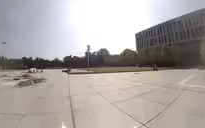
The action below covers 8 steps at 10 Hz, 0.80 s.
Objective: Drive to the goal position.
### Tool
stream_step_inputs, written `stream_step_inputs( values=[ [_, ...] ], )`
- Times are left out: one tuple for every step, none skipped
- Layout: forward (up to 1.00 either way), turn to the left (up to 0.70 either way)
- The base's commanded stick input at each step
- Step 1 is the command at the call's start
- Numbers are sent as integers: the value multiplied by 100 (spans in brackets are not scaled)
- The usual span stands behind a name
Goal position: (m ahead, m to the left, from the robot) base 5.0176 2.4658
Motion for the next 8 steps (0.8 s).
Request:
stream_step_inputs(
  values=[
    [70,0],
    [70,0],
    [70,0],
    [70,0],
    [70,0],
    [70,-5],
    [70,-31],
    [70,-34]
  ],
)
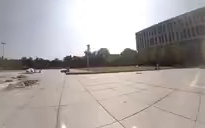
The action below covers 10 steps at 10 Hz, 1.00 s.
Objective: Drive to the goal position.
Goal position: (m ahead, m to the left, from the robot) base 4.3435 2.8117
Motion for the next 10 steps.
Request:
stream_step_inputs(
  values=[
    [70,-34],
    [70,-34],
    [70,-34],
    [70,-34],
    [70,-34],
    [70,-34],
    [70,-34],
    [70,-32],
    [70,-31],
    [70,-31]
  ],
)
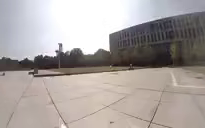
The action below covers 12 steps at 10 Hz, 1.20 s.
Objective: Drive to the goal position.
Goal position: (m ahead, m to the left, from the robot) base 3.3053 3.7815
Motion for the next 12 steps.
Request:
stream_step_inputs(
  values=[
    [70,-19],
    [70,0],
    [70,0],
    [70,0],
    [70,0],
    [70,0],
    [70,0],
    [70,0],
    [70,0],
    [70,0],
    [70,0],
    [70,0]
  ],
)
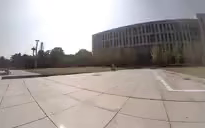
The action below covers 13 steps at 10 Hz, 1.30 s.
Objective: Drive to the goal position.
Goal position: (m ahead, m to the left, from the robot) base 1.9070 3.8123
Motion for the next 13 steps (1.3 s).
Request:
stream_step_inputs(
  values=[
    [70,0],
    [70,0],
    [70,0],
    [70,0],
    [70,0],
    [70,0],
    [70,0],
    [70,0],
    [70,0],
    [70,0],
    [70,0],
    [70,0],
    [70,0]
  ],
)
